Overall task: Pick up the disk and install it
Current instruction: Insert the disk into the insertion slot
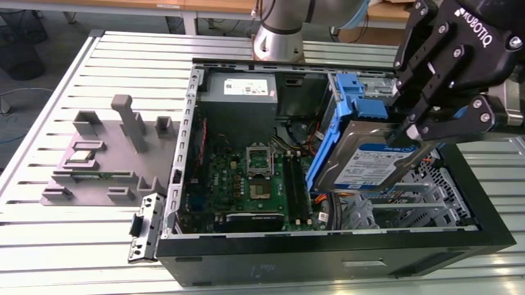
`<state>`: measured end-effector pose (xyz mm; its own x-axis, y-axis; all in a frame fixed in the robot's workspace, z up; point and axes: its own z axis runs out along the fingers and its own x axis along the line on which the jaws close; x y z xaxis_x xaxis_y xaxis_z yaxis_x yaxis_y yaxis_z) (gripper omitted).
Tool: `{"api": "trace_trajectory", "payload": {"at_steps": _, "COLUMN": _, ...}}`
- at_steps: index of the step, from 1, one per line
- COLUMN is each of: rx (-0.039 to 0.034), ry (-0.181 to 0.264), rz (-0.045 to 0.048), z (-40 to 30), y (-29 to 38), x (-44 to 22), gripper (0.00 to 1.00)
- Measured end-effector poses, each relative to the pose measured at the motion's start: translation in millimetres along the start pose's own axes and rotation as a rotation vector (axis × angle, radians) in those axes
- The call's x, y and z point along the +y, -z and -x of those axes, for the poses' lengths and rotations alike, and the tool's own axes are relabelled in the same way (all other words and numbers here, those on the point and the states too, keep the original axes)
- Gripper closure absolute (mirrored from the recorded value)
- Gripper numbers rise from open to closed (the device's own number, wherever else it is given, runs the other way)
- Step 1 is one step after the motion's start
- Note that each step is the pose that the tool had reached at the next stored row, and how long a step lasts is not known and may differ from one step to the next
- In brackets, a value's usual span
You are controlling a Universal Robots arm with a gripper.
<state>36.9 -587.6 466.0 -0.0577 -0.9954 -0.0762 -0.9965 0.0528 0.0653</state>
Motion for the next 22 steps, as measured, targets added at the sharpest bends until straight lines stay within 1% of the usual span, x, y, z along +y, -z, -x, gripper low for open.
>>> {"api": "trace_trajectory", "payload": {"at_steps": 4, "rx": 0.0, "ry": 0.0, "rz": 0.0001, "z": 0.6, "y": 0.5, "x": -10.2, "gripper": 0.65}}
{"api": "trace_trajectory", "payload": {"at_steps": 7, "rx": 0.0, "ry": 0.0, "rz": 0.0001, "z": 0.9, "y": 0.7, "x": -15.4, "gripper": 0.65}}
{"api": "trace_trajectory", "payload": {"at_steps": 11, "rx": 0.0, "ry": 0.0, "rz": 0.0001, "z": 1.0, "y": 0.9, "x": -17.3, "gripper": 0.65}}
{"api": "trace_trajectory", "payload": {"at_steps": 20, "rx": 0.0, "ry": 0.0, "rz": 0.0001, "z": 1.0, "y": 0.9, "x": -17.5, "gripper": 0.65}}
{"api": "trace_trajectory", "payload": {"at_steps": 22, "rx": 0.0, "ry": 0.0, "rz": 0.0001, "z": 1.1, "y": 0.9, "x": -18.9, "gripper": 0.65}}
